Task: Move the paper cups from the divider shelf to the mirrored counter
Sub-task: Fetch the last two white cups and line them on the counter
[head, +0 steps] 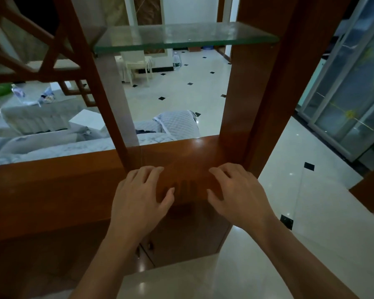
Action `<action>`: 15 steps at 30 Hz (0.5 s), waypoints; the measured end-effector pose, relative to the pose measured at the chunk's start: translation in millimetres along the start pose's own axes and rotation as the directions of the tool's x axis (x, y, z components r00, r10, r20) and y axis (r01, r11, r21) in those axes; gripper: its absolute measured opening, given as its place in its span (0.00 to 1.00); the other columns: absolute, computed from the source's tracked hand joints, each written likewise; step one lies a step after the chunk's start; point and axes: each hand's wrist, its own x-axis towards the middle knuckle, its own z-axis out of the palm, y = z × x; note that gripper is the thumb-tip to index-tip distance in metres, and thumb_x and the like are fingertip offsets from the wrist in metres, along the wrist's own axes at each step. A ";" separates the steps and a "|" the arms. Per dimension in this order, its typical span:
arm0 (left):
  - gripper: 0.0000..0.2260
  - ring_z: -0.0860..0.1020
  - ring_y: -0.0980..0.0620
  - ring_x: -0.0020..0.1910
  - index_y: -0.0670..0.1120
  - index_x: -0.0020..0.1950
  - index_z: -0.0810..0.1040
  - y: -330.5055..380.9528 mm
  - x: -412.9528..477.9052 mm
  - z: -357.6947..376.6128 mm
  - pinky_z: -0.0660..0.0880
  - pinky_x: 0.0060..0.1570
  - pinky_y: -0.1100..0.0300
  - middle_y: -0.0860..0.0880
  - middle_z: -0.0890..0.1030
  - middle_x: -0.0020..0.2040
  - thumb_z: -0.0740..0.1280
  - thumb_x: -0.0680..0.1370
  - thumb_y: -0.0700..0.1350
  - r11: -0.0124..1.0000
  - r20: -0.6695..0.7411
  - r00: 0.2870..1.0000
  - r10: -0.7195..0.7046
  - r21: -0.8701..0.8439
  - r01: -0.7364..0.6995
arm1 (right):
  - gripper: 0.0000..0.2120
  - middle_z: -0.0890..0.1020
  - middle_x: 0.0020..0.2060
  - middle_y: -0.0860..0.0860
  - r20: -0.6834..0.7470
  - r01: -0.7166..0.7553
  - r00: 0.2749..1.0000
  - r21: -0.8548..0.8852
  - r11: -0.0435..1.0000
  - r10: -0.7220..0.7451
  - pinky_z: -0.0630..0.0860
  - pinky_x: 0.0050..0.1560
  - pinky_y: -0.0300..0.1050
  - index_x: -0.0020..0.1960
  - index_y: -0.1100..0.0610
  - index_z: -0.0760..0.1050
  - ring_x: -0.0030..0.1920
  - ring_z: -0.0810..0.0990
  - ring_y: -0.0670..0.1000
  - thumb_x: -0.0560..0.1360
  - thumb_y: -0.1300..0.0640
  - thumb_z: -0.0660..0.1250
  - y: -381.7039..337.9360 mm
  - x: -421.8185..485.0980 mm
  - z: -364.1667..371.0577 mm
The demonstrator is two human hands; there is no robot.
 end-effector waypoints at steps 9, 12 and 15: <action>0.26 0.72 0.49 0.64 0.53 0.70 0.70 17.8 38.4 -67.5 0.71 0.60 0.50 0.50 0.75 0.66 0.59 0.76 0.64 0.999 -0.196 0.981 0.013 0.046 -0.004 | 0.21 0.81 0.56 0.52 -0.176 0.116 0.977 -0.020 0.993 -0.117 0.75 0.54 0.49 0.61 0.52 0.76 0.56 0.78 0.53 0.72 0.44 0.65 5.5 70.4 -53.9; 0.25 0.73 0.48 0.61 0.51 0.67 0.74 32.6 47.5 -102.2 0.71 0.59 0.50 0.49 0.77 0.63 0.61 0.74 0.60 0.998 -0.330 0.942 0.062 0.021 -0.058 | 0.22 0.80 0.57 0.51 -0.266 0.169 0.949 -0.031 0.985 -0.171 0.75 0.54 0.49 0.63 0.52 0.76 0.57 0.77 0.52 0.72 0.45 0.68 3.4 86.5 -86.5; 0.24 0.74 0.48 0.60 0.48 0.66 0.76 47.2 58.6 -138.1 0.73 0.59 0.49 0.48 0.78 0.61 0.64 0.74 0.57 0.990 -0.488 0.863 0.130 0.012 -0.142 | 0.22 0.80 0.58 0.50 -0.377 0.240 0.895 -0.045 0.970 -0.239 0.73 0.55 0.46 0.64 0.51 0.75 0.58 0.76 0.51 0.72 0.43 0.65 1.8 99.2 -125.8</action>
